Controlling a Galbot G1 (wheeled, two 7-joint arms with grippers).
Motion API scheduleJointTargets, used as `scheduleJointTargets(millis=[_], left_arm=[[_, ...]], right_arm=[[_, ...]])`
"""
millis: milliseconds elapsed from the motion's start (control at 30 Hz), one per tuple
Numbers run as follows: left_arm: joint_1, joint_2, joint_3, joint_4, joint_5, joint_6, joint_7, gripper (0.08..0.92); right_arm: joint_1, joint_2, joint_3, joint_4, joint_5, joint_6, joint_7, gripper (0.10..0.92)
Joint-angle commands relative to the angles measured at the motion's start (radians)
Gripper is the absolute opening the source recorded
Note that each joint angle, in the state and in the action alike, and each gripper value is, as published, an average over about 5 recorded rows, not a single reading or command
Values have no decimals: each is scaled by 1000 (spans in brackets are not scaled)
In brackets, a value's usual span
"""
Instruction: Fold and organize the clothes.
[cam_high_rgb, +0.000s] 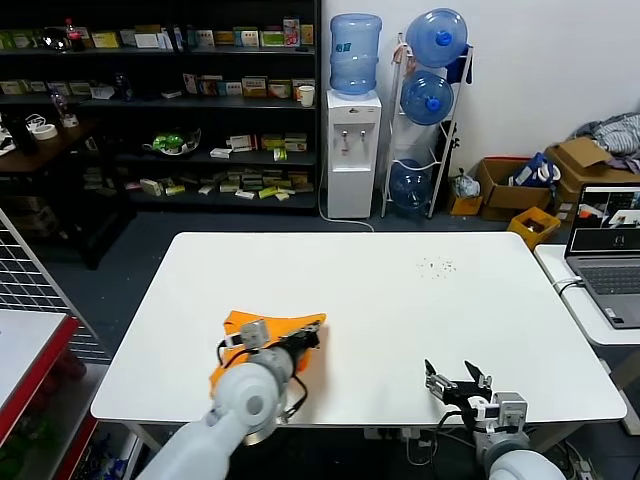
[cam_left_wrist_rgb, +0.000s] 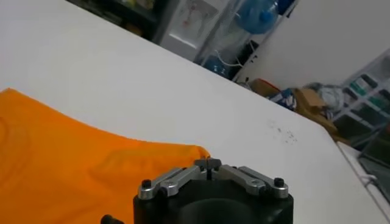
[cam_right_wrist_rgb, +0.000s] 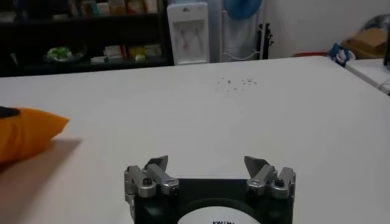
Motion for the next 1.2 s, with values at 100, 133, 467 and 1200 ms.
scheduleJointTargets(millis=[100, 133, 467, 1200], left_arm=[[-183, -273, 210, 221, 25, 10, -46, 92], [-182, -276, 210, 225, 34, 10, -43, 92], [-148, -264, 180, 171, 54, -2, 30, 127], [762, -6, -679, -120, 795, -730, 825, 763]], right_arm=[[-28, 6, 26, 9, -2, -2, 2, 823], [-26, 5, 24, 6, -1, -2, 2, 823], [-6, -7, 16, -11, -5, 50, -56, 823], [-128, 43, 311, -170, -116, 608, -558, 823]])
